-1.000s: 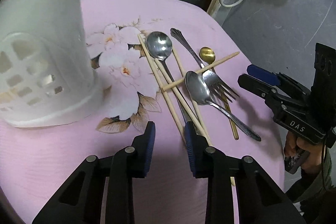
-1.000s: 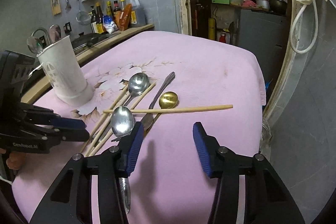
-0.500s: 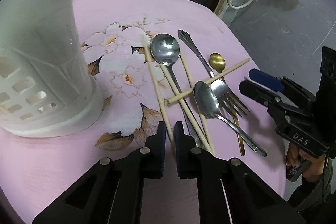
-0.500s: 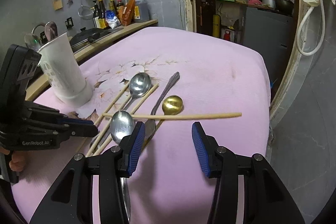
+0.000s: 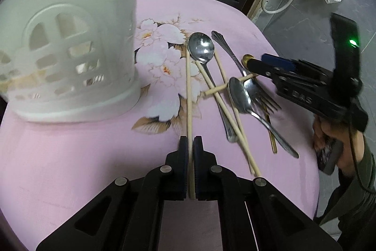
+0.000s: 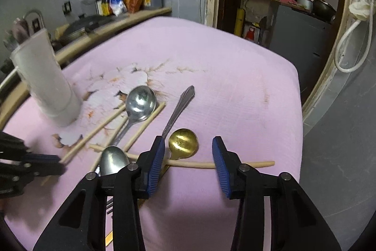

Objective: Organize utensils
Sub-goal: 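Close the right gripper on the gold spoon handle while the left gripper holds the chopstick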

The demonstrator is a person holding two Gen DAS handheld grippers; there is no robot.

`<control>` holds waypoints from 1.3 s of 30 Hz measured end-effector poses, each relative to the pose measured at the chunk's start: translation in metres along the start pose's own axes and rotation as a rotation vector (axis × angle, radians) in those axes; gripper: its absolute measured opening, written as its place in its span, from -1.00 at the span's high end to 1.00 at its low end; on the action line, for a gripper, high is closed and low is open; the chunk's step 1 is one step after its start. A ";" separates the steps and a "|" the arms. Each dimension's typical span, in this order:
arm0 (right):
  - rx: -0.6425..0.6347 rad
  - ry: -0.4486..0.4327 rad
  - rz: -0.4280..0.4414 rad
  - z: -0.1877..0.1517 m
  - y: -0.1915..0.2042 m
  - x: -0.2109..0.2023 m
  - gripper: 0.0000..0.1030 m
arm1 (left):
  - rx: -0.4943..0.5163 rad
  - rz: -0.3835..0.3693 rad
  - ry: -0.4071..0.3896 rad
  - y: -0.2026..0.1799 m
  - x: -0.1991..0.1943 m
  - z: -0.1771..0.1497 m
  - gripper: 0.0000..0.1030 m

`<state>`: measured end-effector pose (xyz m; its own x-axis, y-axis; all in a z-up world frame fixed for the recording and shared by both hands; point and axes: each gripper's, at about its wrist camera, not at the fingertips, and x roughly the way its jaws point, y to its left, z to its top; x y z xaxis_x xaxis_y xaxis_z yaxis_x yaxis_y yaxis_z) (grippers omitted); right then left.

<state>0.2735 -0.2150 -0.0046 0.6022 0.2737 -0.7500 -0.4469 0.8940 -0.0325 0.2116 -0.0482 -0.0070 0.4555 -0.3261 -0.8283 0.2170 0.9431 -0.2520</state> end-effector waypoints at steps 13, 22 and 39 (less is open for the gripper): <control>0.018 0.059 0.013 0.000 -0.003 0.009 0.27 | 0.038 -0.009 0.033 -0.005 -0.021 -0.023 0.95; 0.004 0.070 0.007 0.000 0.000 0.011 0.24 | 0.089 0.014 0.077 -0.010 0.001 0.002 0.92; -0.002 0.103 0.004 0.002 0.006 0.016 0.13 | 0.071 -0.003 0.075 -0.016 0.043 0.043 0.94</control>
<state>0.2817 -0.2044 -0.0154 0.5290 0.2395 -0.8141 -0.4508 0.8921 -0.0305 0.2653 -0.0803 -0.0170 0.3896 -0.3202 -0.8635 0.2801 0.9344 -0.2201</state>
